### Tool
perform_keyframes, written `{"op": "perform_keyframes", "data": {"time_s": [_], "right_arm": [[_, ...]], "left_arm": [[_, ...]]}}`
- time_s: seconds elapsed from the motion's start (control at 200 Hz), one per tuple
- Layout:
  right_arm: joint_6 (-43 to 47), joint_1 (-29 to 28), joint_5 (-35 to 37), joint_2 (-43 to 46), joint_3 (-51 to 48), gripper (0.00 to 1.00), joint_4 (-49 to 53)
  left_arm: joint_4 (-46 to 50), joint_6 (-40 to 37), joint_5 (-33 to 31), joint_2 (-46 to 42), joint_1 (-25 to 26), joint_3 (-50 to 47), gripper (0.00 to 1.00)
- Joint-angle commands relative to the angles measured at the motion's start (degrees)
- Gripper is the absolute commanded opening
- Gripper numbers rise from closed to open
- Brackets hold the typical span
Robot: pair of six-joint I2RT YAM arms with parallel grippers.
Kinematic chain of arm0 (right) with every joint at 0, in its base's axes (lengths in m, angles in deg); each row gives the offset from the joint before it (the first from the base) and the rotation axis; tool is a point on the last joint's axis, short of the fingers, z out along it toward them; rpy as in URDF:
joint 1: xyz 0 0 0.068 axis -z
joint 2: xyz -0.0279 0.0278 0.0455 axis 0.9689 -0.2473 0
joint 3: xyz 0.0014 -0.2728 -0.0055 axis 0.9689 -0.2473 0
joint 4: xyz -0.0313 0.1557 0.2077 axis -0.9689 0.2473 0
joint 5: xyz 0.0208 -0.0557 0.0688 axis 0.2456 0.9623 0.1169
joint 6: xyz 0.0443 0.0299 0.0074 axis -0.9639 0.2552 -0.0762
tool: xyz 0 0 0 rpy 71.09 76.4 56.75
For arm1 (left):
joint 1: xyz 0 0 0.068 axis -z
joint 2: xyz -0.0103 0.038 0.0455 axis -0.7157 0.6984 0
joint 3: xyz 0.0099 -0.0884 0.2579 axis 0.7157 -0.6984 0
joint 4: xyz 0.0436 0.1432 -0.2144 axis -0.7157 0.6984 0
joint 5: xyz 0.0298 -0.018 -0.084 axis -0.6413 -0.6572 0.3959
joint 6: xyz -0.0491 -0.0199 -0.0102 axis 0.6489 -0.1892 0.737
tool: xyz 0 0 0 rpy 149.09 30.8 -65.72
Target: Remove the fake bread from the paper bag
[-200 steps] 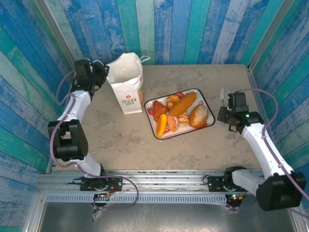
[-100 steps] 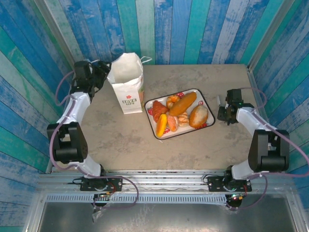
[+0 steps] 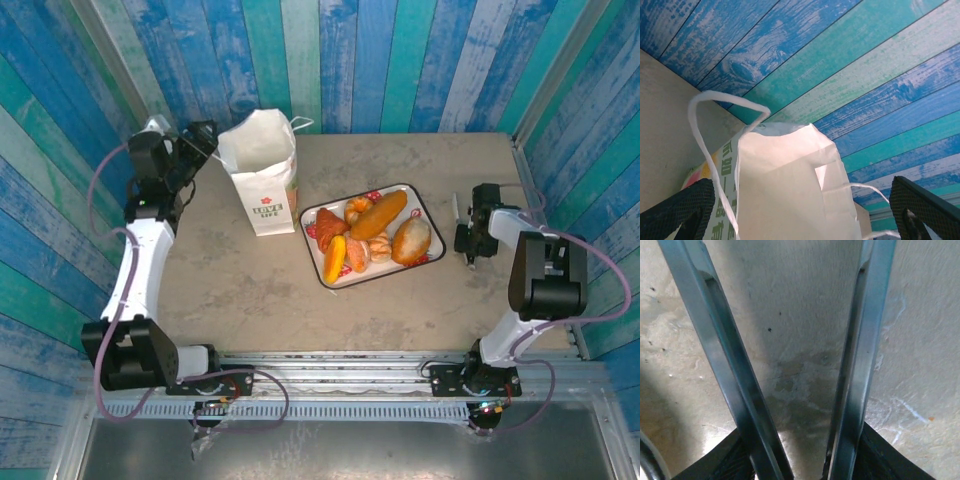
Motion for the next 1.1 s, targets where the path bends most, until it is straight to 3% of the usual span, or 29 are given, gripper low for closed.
{"op": "perform_keyframes", "data": {"time_s": [0.0, 0.115, 0.19, 0.235, 0.611, 0.846, 1.092], "right_arm": [[-0.43, 0.47, 1.12, -1.97, 0.84, 0.57, 2.39], [-1.0, 0.46, 1.35, -1.92, -0.12, 0.6, 2.36], [-1.42, 0.48, 1.11, -1.24, -0.81, 0.9, 2.38], [-1.48, 0.48, 0.92, -0.55, -1.17, 1.0, 2.43], [-5.05, 0.52, 6.67, 11.7, -2.53, 1.0, 8.58], [-9.54, 0.83, 8.09, 23.53, -4.32, 1.0, 9.39], [-11.94, 1.11, 12.2, 31.88, -7.26, 1.0, 8.37]], "left_arm": [[2.18, -2.77, 0.29, -6.19, -0.25, -1.58, 0.94], [3.78, -4.94, -1.79, -10.52, -0.23, -2.76, 0.94], [4.69, -6.44, -4.65, -13.73, -0.23, -4.0, 0.94], [5.13, -7.46, -6.77, -15.83, -0.23, -4.97, 0.94], [3.51, -14.92, -23.49, -31.85, -0.19, -18.14, 0.94], [-7.48, -16.22, -28.61, -36.25, -0.23, -34.25, 0.94], [-21.36, -18.35, -34.06, -33.53, -0.15, -48.16, 0.94]]}}
